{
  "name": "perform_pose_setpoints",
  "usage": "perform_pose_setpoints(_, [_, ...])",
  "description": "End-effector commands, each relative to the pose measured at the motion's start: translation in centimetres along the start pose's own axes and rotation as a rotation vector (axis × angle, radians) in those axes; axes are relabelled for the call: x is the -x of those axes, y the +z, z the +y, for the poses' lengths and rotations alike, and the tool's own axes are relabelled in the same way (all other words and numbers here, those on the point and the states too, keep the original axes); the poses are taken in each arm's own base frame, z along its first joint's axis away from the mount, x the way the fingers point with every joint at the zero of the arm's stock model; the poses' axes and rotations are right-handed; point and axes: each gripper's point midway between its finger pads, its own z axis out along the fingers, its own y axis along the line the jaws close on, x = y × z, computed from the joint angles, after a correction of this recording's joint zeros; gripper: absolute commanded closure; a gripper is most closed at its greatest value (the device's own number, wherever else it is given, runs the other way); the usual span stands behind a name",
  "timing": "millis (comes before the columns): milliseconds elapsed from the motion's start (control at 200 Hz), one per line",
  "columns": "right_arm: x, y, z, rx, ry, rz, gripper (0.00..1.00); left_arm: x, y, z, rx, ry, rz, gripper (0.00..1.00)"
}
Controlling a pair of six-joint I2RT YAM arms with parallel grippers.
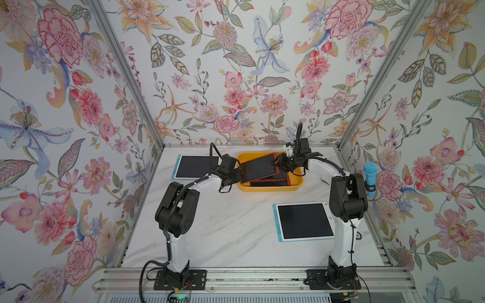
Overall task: Take out the writing tablet from the storage box
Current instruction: Pick up the writing tablet from the storage box.
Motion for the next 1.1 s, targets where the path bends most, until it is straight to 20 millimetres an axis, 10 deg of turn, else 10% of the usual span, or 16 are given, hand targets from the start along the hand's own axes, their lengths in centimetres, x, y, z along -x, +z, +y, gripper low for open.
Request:
perform_pose_setpoints(0, [0.6, -2.0, 2.6, 0.059, -0.029, -0.043, 0.66, -1.9, -0.7, -0.3, -0.003, 0.008, 0.061, 1.0])
perform_pose_setpoints(1096, [-1.3, -2.5, 2.9, 0.126, 0.086, -0.049, 1.0, -2.2, -0.9, -0.3, -0.015, -0.049, 0.06, 1.0])
